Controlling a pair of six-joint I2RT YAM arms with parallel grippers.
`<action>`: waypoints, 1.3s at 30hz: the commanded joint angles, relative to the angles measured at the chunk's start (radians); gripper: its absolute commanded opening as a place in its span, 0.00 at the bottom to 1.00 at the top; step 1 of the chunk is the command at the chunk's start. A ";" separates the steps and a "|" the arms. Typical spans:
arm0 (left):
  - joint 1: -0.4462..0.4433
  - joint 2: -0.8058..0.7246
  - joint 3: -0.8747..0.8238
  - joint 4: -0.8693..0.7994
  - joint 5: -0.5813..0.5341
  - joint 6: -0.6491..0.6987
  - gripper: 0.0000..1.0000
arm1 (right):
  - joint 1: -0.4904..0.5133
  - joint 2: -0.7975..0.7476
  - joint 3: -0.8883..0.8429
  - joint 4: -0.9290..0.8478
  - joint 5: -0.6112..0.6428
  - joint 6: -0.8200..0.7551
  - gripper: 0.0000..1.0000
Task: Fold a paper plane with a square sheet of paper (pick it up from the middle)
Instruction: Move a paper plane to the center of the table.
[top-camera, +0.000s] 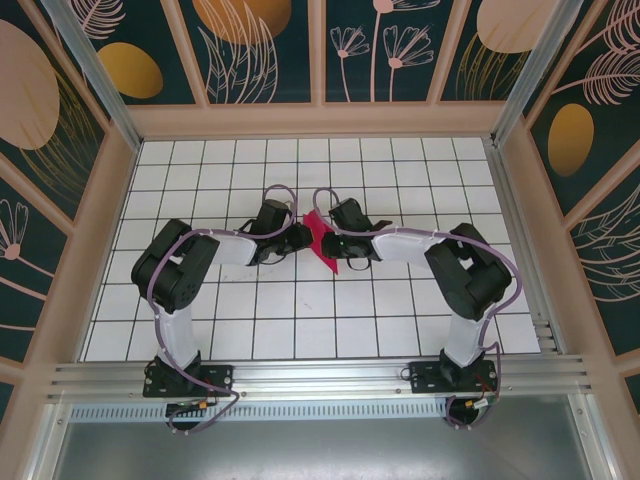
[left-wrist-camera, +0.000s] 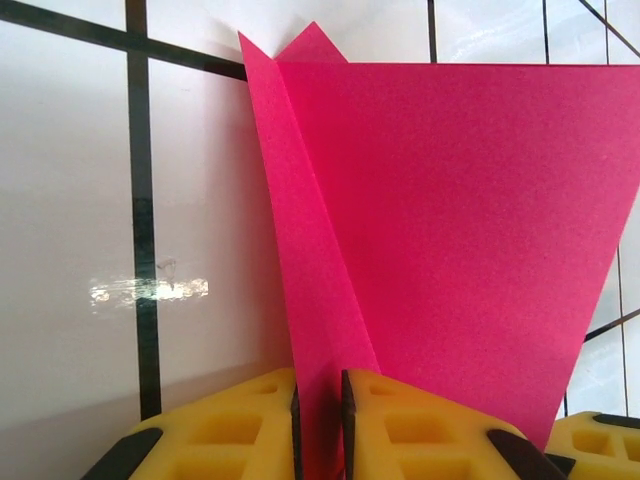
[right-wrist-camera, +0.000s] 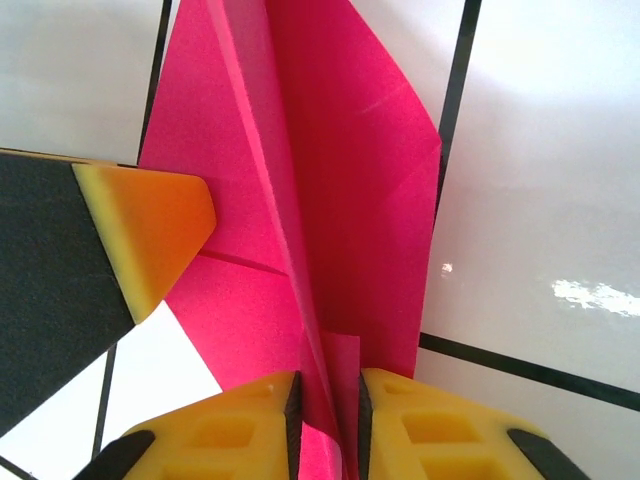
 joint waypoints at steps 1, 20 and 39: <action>0.010 -0.014 -0.001 -0.086 -0.051 0.024 0.21 | 0.017 0.030 0.043 -0.050 0.068 -0.015 0.22; 0.065 -0.181 -0.080 -0.107 -0.114 -0.057 0.31 | 0.094 0.087 0.154 -0.147 0.302 -0.040 0.04; 0.160 -0.358 -0.212 -0.185 -0.259 -0.051 0.64 | 0.122 0.290 0.434 -0.398 0.560 0.107 0.04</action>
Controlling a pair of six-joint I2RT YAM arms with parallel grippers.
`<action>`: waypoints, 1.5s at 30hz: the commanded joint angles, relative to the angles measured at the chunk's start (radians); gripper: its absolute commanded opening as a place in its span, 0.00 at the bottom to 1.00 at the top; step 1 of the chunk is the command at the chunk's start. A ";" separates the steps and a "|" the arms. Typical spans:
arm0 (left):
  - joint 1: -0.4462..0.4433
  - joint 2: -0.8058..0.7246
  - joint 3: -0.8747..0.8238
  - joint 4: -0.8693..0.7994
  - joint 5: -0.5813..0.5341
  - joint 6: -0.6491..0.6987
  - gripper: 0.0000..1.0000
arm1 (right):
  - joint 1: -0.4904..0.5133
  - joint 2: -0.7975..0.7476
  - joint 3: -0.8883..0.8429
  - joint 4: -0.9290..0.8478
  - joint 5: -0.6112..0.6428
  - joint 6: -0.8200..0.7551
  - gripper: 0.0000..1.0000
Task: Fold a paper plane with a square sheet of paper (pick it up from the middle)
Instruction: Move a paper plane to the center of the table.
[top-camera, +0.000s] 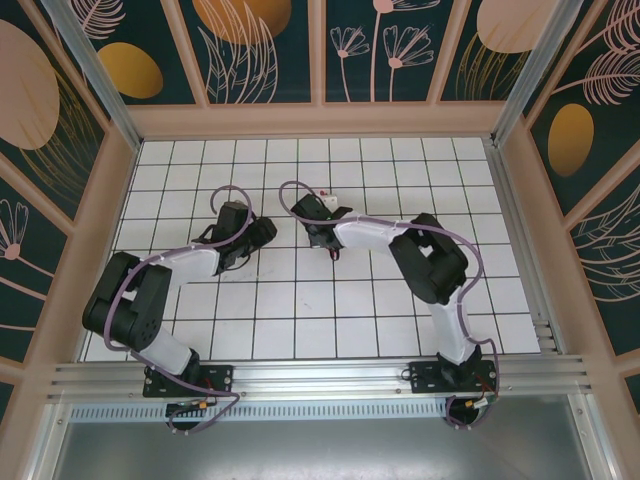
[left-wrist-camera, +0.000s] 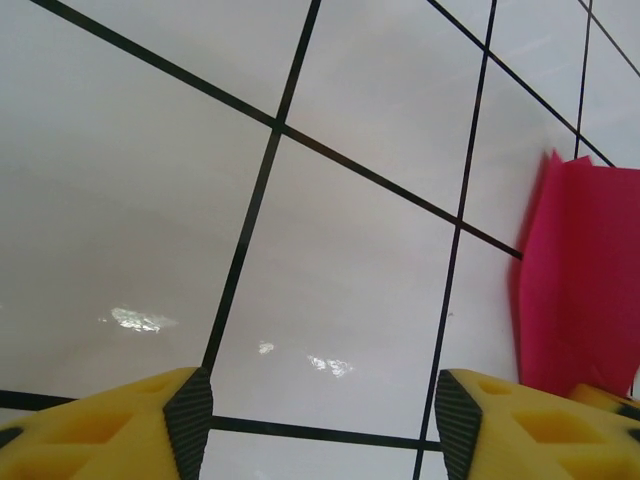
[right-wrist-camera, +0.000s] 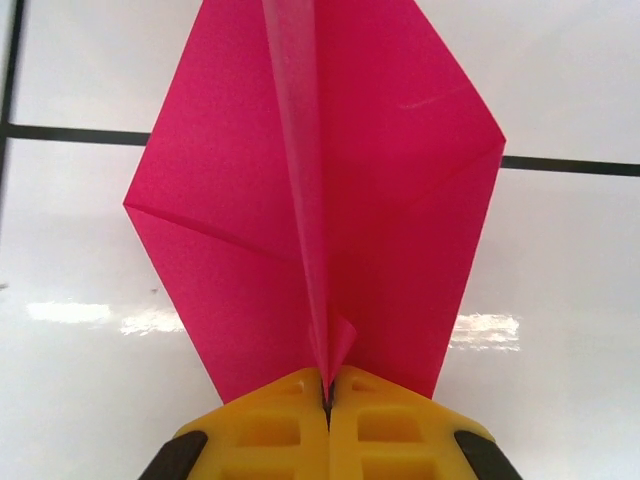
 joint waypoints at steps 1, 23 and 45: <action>0.004 -0.023 -0.015 -0.030 -0.031 0.021 0.65 | 0.008 0.035 0.054 -0.083 0.049 0.037 0.04; 0.004 -0.025 -0.008 -0.042 -0.032 0.033 0.69 | 0.006 0.009 0.109 -0.104 0.033 0.029 0.25; 0.005 -0.151 -0.011 -0.101 -0.141 0.073 0.82 | -0.130 -0.397 -0.135 0.127 -0.074 0.012 0.67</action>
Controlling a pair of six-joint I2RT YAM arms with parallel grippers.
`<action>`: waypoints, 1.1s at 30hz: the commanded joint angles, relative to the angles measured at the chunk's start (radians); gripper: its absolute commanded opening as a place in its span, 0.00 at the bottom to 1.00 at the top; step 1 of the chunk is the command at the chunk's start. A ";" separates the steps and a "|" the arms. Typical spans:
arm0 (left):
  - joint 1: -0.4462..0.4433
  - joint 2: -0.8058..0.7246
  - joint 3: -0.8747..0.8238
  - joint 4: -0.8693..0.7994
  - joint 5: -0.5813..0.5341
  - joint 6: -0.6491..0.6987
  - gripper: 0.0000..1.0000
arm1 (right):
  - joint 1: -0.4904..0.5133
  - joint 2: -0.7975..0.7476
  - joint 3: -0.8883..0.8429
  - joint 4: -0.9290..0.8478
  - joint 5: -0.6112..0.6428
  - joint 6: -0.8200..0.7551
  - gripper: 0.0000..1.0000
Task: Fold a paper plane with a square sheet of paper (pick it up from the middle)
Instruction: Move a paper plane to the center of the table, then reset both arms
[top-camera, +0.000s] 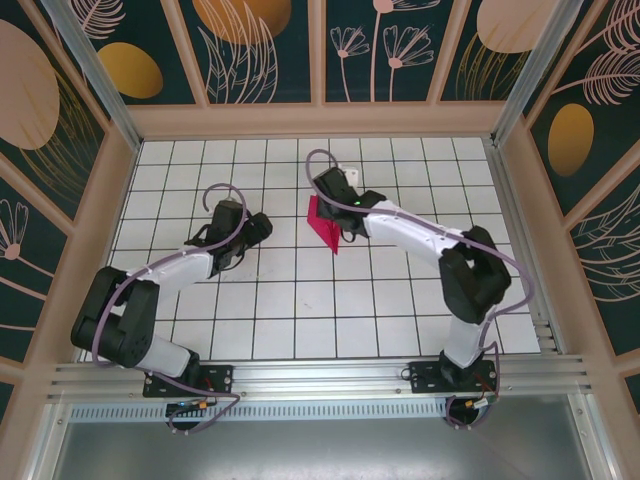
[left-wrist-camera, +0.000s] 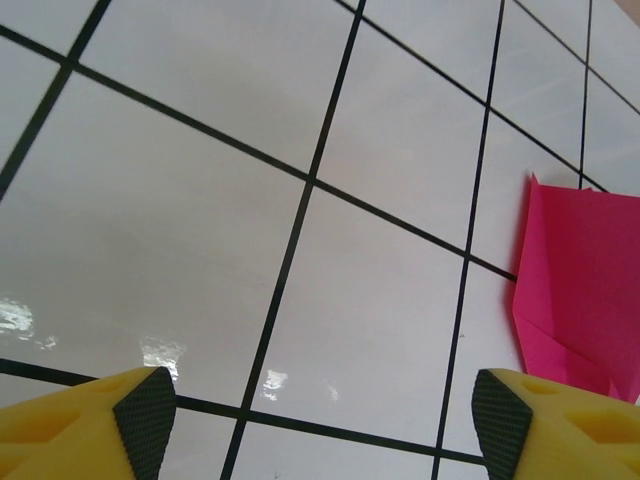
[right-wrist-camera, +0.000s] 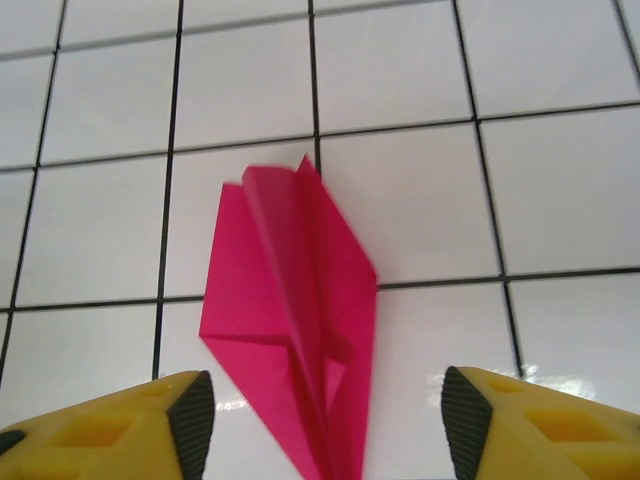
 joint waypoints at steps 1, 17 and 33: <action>0.005 -0.051 -0.011 -0.020 -0.038 0.031 0.83 | -0.064 -0.104 -0.090 0.108 -0.061 -0.023 0.68; 0.066 -0.421 -0.150 0.078 -0.478 0.294 0.98 | -0.444 -0.498 -0.511 0.438 -0.026 -0.218 0.99; 0.256 -0.434 -0.431 0.522 -0.597 0.542 0.98 | -0.691 -0.516 -0.968 0.978 0.025 -0.344 0.99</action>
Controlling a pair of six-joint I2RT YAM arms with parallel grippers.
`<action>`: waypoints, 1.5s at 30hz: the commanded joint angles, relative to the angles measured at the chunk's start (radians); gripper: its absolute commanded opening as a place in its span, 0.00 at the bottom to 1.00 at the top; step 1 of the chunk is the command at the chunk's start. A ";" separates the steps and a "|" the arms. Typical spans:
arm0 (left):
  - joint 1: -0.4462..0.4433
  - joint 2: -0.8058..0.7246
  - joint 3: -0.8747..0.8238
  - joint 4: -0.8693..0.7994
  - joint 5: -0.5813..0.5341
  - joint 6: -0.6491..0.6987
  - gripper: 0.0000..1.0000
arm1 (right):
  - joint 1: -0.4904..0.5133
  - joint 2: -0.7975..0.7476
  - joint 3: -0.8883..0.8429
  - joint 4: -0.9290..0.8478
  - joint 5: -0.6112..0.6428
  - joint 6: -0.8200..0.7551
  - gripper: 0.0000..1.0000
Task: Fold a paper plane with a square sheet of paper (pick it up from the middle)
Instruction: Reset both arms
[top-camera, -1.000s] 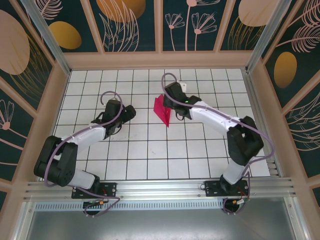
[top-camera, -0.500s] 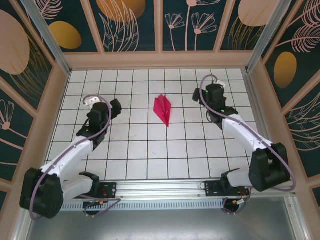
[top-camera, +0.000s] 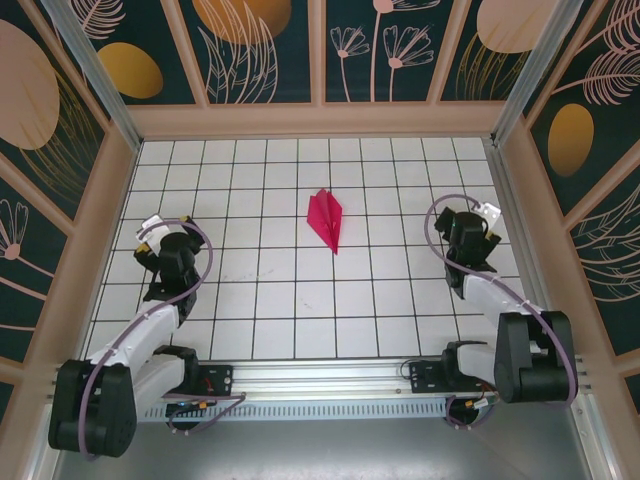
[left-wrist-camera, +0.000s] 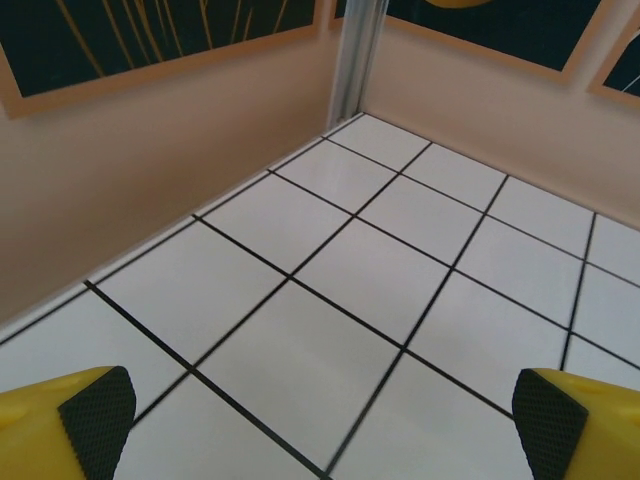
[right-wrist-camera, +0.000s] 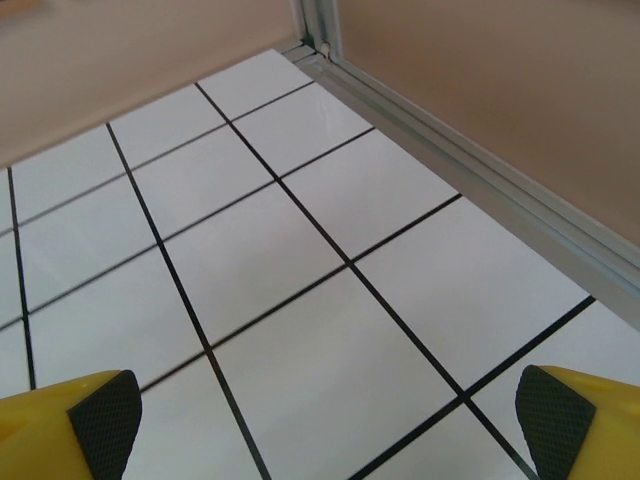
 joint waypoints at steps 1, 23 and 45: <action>0.023 0.041 -0.049 0.230 0.005 0.139 0.99 | -0.007 0.045 -0.041 0.216 -0.020 -0.087 0.99; 0.148 0.503 -0.099 0.905 0.491 0.263 0.99 | -0.087 0.255 -0.178 0.763 -0.345 -0.213 0.99; 0.148 0.526 -0.149 1.020 0.588 0.305 0.99 | -0.079 0.315 -0.197 0.850 -0.386 -0.242 0.99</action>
